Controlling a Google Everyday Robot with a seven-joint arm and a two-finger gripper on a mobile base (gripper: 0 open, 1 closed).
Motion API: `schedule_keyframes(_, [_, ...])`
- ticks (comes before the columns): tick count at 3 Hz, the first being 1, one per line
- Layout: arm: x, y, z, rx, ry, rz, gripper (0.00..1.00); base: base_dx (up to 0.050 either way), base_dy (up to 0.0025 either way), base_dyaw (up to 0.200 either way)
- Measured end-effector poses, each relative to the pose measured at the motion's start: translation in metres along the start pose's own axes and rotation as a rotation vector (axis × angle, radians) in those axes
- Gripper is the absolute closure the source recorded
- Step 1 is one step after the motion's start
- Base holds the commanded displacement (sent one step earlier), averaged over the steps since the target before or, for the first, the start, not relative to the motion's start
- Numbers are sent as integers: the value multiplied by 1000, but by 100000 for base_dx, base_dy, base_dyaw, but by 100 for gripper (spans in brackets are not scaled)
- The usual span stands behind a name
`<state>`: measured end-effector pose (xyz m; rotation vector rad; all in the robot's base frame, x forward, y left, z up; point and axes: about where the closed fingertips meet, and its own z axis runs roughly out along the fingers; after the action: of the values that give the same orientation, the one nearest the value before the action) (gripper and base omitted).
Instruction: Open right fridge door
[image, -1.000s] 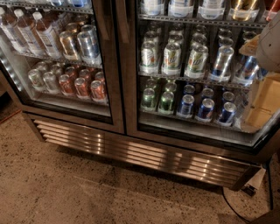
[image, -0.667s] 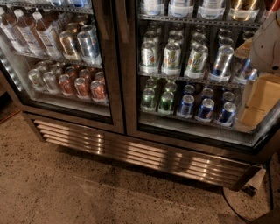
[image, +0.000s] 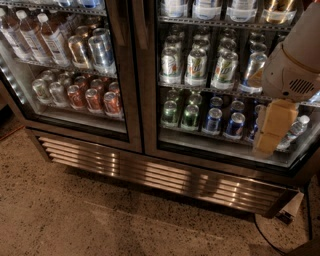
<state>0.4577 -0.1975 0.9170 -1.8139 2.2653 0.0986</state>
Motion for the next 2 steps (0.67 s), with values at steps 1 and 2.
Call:
schedule_keyframes(1, [0,0,0,0,0,0,0,0,0,0])
schedule_keyframes(2, [-8,1,10,-8,11,-15,0,0,0,0])
